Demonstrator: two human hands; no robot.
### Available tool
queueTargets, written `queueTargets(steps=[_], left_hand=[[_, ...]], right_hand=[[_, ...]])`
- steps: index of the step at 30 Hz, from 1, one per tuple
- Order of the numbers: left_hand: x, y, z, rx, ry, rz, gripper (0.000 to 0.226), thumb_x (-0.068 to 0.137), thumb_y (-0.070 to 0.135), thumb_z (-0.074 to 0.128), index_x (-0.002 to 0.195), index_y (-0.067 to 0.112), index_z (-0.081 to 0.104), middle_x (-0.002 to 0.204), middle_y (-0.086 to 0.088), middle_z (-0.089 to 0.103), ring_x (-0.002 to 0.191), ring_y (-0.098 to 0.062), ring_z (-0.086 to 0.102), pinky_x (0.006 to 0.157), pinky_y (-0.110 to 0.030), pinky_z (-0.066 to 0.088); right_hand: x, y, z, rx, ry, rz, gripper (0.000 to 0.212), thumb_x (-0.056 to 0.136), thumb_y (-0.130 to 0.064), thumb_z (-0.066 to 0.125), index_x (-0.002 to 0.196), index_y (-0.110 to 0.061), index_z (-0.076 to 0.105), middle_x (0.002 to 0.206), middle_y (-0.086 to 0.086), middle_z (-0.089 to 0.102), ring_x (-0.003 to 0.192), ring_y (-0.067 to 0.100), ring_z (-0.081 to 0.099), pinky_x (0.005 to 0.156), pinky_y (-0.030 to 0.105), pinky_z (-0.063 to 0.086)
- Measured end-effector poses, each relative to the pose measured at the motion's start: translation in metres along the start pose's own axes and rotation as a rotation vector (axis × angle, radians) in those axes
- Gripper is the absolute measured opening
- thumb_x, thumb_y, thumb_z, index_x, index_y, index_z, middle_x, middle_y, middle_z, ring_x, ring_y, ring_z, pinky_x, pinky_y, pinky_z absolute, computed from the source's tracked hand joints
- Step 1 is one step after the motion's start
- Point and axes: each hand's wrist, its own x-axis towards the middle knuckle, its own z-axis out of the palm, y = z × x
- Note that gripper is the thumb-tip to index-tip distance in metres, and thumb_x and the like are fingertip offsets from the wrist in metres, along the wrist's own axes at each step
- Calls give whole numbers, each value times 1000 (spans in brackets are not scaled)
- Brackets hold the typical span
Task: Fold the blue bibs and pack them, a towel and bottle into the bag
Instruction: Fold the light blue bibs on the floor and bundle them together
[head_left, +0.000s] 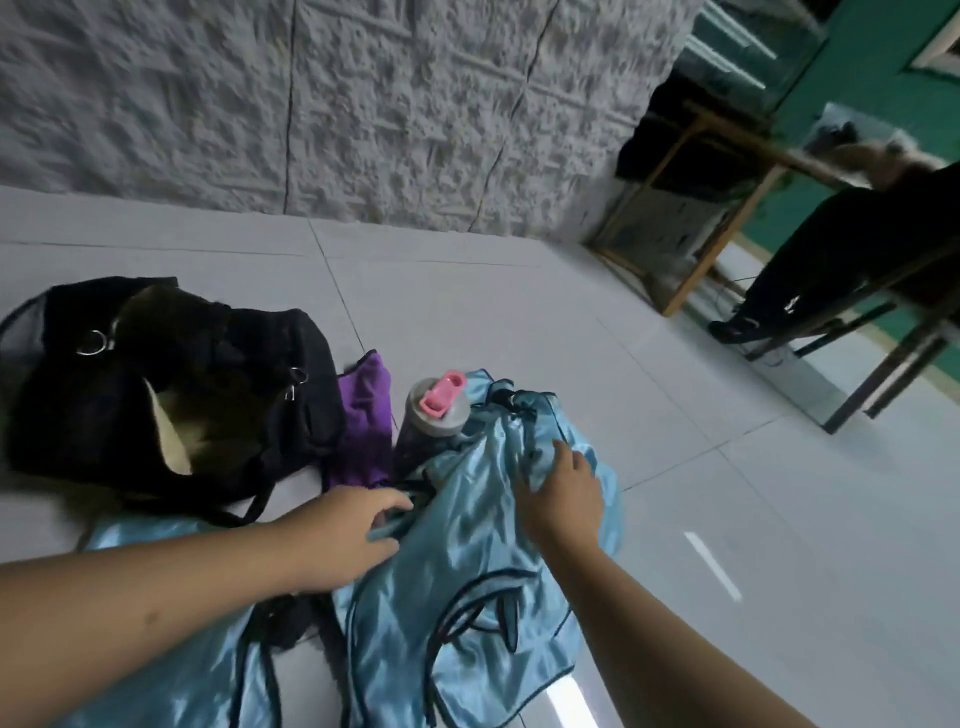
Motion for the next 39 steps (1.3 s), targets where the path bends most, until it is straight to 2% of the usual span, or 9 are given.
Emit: queueTargets(steps=[3, 8, 12, 17, 21, 26, 29, 34, 39], left_hand=[[8, 12, -2, -13, 3, -7, 48, 93, 39, 68, 139, 39, 56, 108, 12, 62, 80, -2, 60, 78, -20, 50], [10, 16, -8, -57, 26, -22, 39, 94, 34, 69, 131, 36, 62, 105, 10, 65, 71, 1, 57, 65, -8, 41], [14, 14, -15, -152, 60, -42, 20, 95, 32, 69, 115, 32, 70, 94, 8, 69, 65, 9, 58, 63, -8, 44], [27, 40, -36, -918, 48, -233, 62, 80, 75, 64, 105, 19, 77, 102, -14, 72, 92, -23, 70, 85, -46, 61], [26, 59, -81, -1452, -125, -310, 76, 84, 80, 53, 107, 13, 79, 109, -15, 76, 96, -30, 75, 85, -40, 57], [22, 56, -128, -1239, 124, -394, 29, 100, 22, 61, 116, -1, 69, 88, -17, 77, 75, -29, 75, 69, -38, 63], [15, 57, -154, -1099, 197, -329, 22, 103, 9, 56, 117, -2, 68, 105, -25, 75, 98, -40, 73, 94, -56, 57], [-12, 78, -199, -963, 121, -189, 22, 101, 3, 55, 115, -3, 70, 110, -24, 74, 95, -37, 73, 91, -51, 59], [-37, 95, -245, -764, 20, -89, 23, 91, -7, 63, 113, -6, 71, 116, -28, 72, 109, -46, 69, 98, -62, 53]], right_hand=[[17, 22, 4, -31, -141, 143, 94, 78, -64, 64, 155, -26, 25, 143, 6, 54, 131, 32, 53, 104, 49, 48], [30, 23, -2, -16, -130, 147, 13, 92, -22, 49, 85, -19, 59, 84, 3, 65, 66, 19, 53, 75, 35, 53], [24, 0, -14, 215, 93, 18, 22, 95, -18, 50, 73, -15, 51, 93, 9, 57, 76, 20, 48, 68, 33, 36], [-26, -67, -33, 597, 147, -394, 12, 90, -12, 46, 89, -9, 58, 95, 3, 59, 90, 12, 49, 79, 29, 37], [-74, -118, -43, 657, -124, -721, 18, 87, -10, 48, 101, -6, 60, 101, 4, 62, 94, 18, 56, 86, 24, 45], [-80, -127, -51, 673, -227, -890, 31, 88, -16, 60, 119, -15, 62, 124, -4, 63, 112, 12, 61, 97, 31, 51], [-69, -111, -46, 834, -170, -644, 58, 84, -17, 61, 138, -34, 51, 127, -10, 59, 115, 14, 61, 94, 39, 55], [-51, -123, -37, 818, -305, -318, 108, 83, -17, 79, 156, -56, 8, 151, -3, 47, 124, 21, 61, 92, 36, 58], [-34, -157, -79, 940, -468, -551, 97, 71, 5, 72, 150, -41, 40, 131, -3, 66, 98, 13, 70, 77, 31, 57]])
